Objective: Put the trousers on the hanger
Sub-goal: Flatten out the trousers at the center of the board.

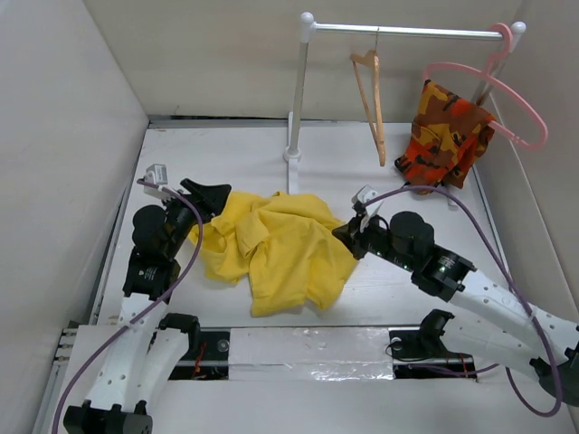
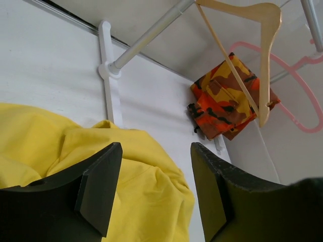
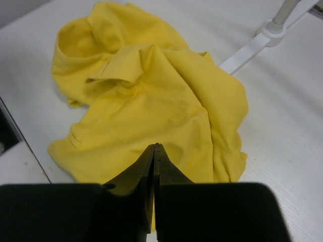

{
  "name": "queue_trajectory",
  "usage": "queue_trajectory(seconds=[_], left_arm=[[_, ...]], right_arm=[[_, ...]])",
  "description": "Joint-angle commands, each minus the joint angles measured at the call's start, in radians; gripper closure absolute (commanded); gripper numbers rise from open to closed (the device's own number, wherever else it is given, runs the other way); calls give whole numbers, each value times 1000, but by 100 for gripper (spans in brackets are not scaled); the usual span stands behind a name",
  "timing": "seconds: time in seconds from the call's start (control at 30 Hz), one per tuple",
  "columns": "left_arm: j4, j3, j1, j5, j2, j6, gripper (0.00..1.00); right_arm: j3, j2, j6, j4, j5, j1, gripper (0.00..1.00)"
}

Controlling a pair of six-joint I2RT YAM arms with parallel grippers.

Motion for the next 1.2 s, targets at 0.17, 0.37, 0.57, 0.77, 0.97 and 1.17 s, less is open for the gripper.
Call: queue_trajectory(seconds=[0.17, 0.37, 0.57, 0.77, 0.97, 1.17], left_arm=[[-109, -41, 6, -111, -74, 34, 57], [-265, -78, 6, -219, -126, 15, 90], [-393, -101, -4, -334, -148, -45, 56], [-374, -159, -4, -395, -114, -130, 30], [-308, -222, -4, -411, -33, -162, 30], [-310, -291, -4, -435, -57, -186, 30]], right_arm=[[63, 78, -57, 69, -58, 21, 100], [145, 245, -99, 76, -8, 87, 100], [279, 485, -143, 90, -3, 155, 99], [416, 679, -215, 92, 51, 227, 29], [545, 860, -309, 64, 173, 295, 14], [609, 969, -443, 49, 215, 330, 9]])
